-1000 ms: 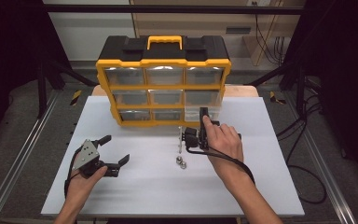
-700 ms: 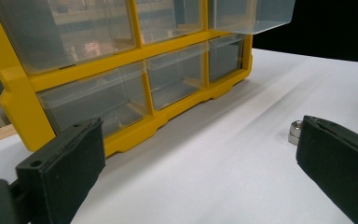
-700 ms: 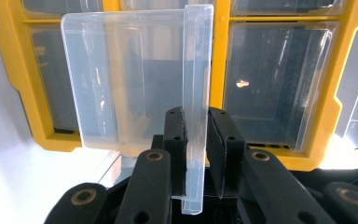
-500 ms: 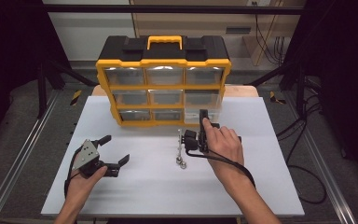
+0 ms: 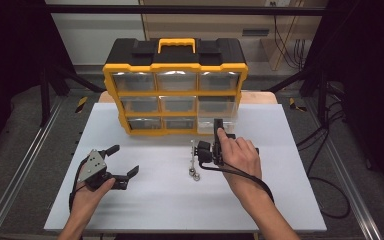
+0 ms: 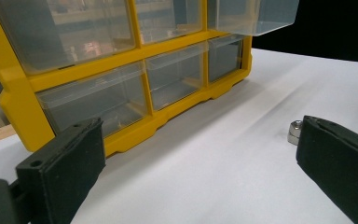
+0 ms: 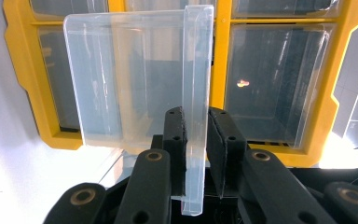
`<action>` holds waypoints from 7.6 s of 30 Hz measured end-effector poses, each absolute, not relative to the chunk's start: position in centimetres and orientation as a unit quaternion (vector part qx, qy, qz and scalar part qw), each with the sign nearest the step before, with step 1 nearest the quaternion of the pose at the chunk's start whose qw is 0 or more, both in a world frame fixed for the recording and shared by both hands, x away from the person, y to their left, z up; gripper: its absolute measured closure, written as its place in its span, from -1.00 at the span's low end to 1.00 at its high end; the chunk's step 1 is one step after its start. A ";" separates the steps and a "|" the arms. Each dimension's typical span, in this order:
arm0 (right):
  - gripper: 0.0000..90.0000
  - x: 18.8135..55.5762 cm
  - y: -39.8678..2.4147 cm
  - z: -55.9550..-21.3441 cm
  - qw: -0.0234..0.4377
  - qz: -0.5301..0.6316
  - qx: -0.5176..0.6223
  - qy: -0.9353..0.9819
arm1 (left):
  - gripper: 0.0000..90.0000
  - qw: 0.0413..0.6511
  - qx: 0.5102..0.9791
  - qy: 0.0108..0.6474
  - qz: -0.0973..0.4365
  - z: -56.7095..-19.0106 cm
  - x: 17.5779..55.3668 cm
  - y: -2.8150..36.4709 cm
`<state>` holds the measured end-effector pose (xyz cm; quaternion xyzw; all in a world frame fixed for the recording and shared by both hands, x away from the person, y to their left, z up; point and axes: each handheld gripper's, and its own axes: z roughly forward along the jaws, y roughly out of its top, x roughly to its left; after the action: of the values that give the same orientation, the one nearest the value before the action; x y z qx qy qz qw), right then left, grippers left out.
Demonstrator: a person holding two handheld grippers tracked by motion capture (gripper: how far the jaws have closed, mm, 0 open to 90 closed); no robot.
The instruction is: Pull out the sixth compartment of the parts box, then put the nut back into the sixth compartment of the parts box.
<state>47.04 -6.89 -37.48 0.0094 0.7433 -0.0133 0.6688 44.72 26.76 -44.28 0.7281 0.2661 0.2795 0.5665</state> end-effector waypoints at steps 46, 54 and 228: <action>-0.76 44.4 -16.1 -38.6 0.548 0.216 0.316 0.744 | -0.98 0.568 0.724 0.275 0.277 -44.5 44.8 27.1; -0.79 45.1 -18.0 -39.6 0.481 0.267 0.366 0.751 | -0.98 0.568 0.722 0.277 0.280 -44.4 44.9 27.1; 0.29 50.3 -4.5 -44.3 0.097 0.210 0.323 0.917 | -0.99 0.601 0.687 0.296 0.281 -43.9 44.9 28.5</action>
<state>50.27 -4.53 -44.34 0.3233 0.9175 0.2103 0.0971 44.87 28.48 -43.94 0.6873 0.2961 0.2813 0.6007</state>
